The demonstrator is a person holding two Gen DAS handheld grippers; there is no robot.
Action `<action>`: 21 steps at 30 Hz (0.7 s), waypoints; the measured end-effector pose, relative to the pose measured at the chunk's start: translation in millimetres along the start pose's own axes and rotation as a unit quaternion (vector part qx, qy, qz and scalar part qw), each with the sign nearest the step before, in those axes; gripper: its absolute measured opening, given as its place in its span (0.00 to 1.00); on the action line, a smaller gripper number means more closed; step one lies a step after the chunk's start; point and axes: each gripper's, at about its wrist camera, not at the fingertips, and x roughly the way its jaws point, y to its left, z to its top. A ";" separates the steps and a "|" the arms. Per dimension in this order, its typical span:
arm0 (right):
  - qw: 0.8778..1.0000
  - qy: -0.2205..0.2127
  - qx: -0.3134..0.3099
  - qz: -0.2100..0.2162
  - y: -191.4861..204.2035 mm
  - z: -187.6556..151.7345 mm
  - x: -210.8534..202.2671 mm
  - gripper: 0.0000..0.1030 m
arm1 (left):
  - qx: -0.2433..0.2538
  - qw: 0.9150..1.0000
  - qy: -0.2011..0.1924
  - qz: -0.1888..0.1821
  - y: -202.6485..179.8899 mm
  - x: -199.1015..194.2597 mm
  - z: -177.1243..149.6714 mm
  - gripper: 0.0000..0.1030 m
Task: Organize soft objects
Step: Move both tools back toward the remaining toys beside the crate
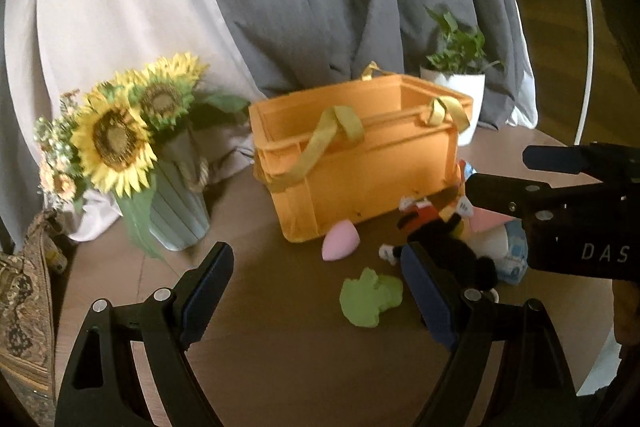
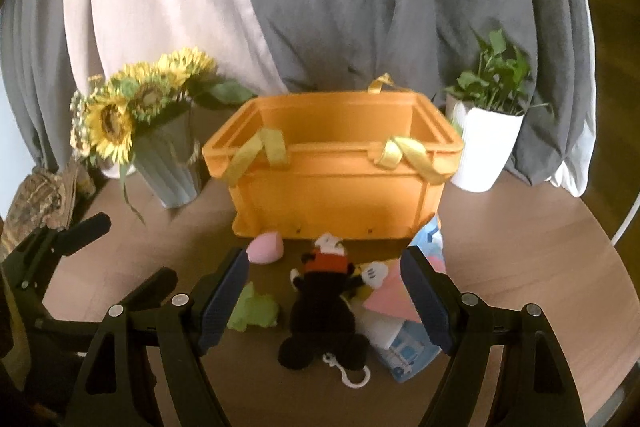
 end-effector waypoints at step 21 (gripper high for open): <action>0.996 0.084 -0.017 0.006 10.8 -36.4 54.2 0.76 | 0.040 0.996 0.052 -0.061 -4.8 60.1 -33.9 0.84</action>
